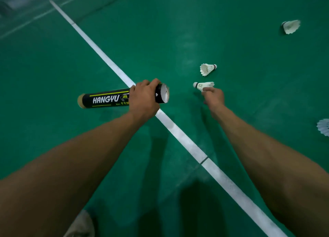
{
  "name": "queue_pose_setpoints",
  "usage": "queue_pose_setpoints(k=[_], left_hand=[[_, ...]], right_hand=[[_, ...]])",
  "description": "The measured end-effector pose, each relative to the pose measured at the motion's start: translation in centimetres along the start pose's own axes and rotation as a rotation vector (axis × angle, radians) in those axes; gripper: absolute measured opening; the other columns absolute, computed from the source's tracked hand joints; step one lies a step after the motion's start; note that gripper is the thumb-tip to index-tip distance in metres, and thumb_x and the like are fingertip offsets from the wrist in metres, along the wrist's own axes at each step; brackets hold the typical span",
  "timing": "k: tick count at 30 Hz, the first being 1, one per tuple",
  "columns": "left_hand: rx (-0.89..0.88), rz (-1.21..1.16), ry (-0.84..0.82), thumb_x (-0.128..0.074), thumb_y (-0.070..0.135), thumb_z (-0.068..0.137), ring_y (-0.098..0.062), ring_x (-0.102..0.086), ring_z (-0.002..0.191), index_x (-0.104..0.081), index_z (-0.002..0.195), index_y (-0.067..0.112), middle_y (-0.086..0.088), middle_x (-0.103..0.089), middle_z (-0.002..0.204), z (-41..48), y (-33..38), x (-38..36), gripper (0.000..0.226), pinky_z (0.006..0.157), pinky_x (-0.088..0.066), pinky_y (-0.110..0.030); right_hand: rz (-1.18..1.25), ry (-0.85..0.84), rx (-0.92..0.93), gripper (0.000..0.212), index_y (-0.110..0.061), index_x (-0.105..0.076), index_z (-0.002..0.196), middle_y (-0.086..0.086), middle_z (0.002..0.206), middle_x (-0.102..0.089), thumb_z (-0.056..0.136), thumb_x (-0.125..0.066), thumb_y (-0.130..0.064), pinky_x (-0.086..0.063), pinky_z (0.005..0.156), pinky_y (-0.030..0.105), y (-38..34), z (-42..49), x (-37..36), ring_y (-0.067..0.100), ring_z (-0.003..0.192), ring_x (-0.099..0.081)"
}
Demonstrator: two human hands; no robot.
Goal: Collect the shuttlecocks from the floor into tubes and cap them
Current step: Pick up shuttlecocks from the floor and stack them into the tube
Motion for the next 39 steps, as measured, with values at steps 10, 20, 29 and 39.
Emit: queue_pose_setpoints(k=[10,20,29,39], left_hand=[[0.221,-0.024,-0.044,-0.07,0.027,0.086,-0.036,-0.051,0.123,-0.05,0.125,0.02,-0.013,-0.058,0.125,6.1,-0.8,-2.9,0.044,0.103,-0.037,-0.047],[0.063,-0.088,-0.077,-0.071,0.023,0.084,-0.034,-0.052,0.121,-0.049,0.126,0.023,-0.012,-0.058,0.125,12.3,3.2,-4.9,0.047,0.099,-0.038,-0.045],[-0.245,-0.217,-0.001,-0.074,0.02,0.079,-0.033,-0.054,0.114,-0.051,0.123,0.026,-0.008,-0.06,0.12,14.7,14.6,-4.5,0.05,0.095,-0.038,-0.044],[-0.666,-0.622,-0.027,-0.073,0.025,0.071,-0.028,-0.054,0.113,-0.06,0.133,0.024,-0.005,-0.063,0.121,15.1,18.1,-3.2,0.064,0.103,-0.039,-0.043]], right_hand=[[0.037,-0.232,0.327,0.025,-0.018,-0.082,0.093,0.007,0.09,-0.078,0.075,-0.066,-0.026,-0.055,0.079,0.027,-11.2,-3.8,-4.2,0.012,0.081,-0.068],[-0.107,-0.341,0.296,0.026,-0.025,-0.071,0.088,0.013,0.104,-0.074,0.091,-0.059,-0.003,-0.05,0.073,0.032,-11.5,-4.0,-2.9,0.015,0.087,-0.065],[-0.176,0.1,0.323,0.01,-0.016,-0.073,0.091,0.008,0.089,-0.075,0.093,-0.063,-0.021,-0.048,0.068,0.03,-14.3,-2.0,6.0,0.012,0.076,-0.061],[-0.283,-0.094,-0.022,0.064,-0.028,-0.05,0.14,-0.003,0.137,-0.059,0.099,-0.026,-0.07,-0.061,0.086,0.051,-13.5,-3.6,4.2,0.024,0.101,-0.072]])
Point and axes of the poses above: each hand's wrist, its own z-axis towards the middle knuckle, its own x-axis out of the back of the hand, y = z × x, the point moved 7 cm from there along z, towards the middle knuckle
